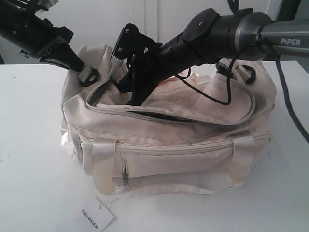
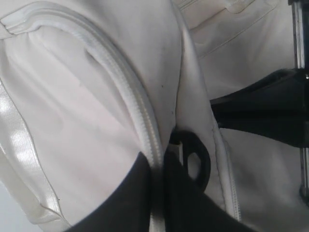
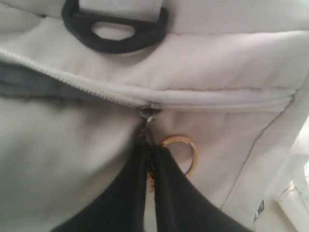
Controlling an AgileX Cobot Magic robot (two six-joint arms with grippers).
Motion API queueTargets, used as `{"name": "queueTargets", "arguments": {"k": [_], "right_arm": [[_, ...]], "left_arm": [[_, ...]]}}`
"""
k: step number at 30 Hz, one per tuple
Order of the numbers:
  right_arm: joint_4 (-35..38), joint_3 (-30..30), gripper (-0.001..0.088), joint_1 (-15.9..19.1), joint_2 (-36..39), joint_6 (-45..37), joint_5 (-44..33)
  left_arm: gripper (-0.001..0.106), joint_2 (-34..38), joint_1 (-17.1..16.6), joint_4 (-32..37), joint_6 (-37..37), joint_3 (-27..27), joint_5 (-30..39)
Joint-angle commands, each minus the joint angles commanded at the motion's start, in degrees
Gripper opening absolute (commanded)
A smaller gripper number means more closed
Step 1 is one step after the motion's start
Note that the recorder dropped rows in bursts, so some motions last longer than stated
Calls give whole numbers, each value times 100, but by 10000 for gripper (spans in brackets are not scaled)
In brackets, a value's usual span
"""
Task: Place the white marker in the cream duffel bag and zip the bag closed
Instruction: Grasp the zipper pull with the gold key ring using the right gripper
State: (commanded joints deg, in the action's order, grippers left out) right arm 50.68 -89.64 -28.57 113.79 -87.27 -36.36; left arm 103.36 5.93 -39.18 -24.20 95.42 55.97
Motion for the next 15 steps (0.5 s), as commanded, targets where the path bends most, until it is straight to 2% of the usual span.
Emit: {"name": "queueTargets", "arguments": {"k": [7,15], "right_arm": [[13,0,0,0,-312,112,0],[13,0,0,0,-743,971,-219]], "left_arm": [[0,0,0,29,0,-13,0],[0,0,0,38,0,-181,-117]]}}
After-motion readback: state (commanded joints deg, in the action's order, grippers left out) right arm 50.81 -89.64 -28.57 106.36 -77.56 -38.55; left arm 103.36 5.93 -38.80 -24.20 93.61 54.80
